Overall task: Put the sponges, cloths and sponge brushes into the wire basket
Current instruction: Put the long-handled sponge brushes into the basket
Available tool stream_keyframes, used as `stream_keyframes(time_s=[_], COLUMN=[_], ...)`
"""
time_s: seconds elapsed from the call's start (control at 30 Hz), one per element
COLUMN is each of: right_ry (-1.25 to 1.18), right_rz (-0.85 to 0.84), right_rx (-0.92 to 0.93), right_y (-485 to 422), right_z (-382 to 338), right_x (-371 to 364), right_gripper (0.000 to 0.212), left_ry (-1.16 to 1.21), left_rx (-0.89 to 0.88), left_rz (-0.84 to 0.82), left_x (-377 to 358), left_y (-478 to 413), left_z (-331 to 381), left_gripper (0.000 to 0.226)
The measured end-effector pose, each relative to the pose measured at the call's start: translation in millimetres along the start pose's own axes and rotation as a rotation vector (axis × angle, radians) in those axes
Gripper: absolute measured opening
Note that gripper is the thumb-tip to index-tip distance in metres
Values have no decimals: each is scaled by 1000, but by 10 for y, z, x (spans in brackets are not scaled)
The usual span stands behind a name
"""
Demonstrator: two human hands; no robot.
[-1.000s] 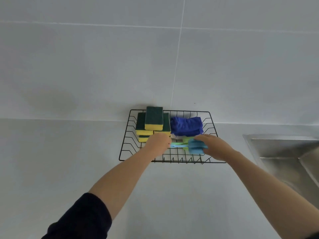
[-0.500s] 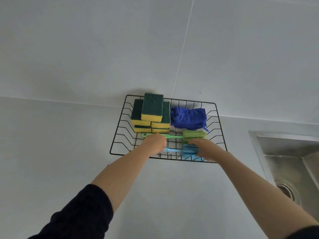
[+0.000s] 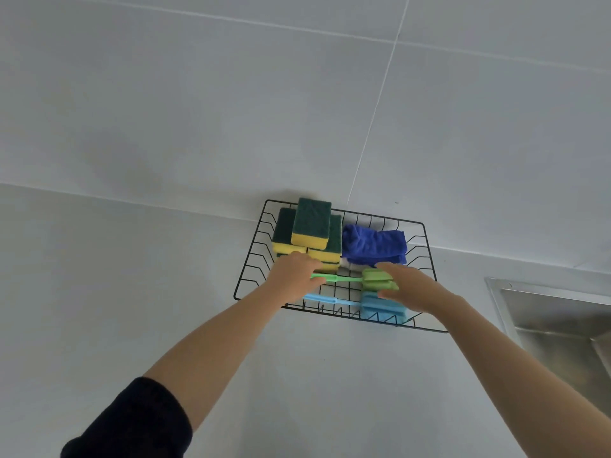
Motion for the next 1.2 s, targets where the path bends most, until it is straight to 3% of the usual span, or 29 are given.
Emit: stream_keyframes(time_s=[0.2, 0.47, 0.67, 0.9, 1.07, 1.2], right_ry=[10, 99, 74, -1, -70, -179], right_rz=[145, 151, 91, 14, 22, 40], right_rx=[114, 278, 371, 414, 401, 360], right_y=[53, -5, -64, -57, 1, 88], right_z=[-540, -1381, -1891, -2233, -2282, -2231], right_x=[157, -21, -324, -730, -922, -1060], right_gripper=[88, 108, 107, 98, 93, 88], left_ry=[-6, -26, 44, 205, 177, 120], left_rx=[70, 225, 350, 491, 534, 567], left_rz=[107, 111, 71, -114, -211, -182], left_x=[302, 464, 349, -64, -398, -508], left_y=[354, 933, 1348, 1549, 1487, 1439], left_z=[-330, -830, -1209, -1346, -1299, -1302], left_gripper=[62, 69, 74, 88, 100, 72])
Point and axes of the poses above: each hand's wrist, its own y-axis away from the middle knuckle, its own x-axis out of the back of the hand, z = x × y, the point moved 6 cm from there along -y, towards the middle knuckle, and after that the axes turned 15 degrees about x, right-handed, at the moved point
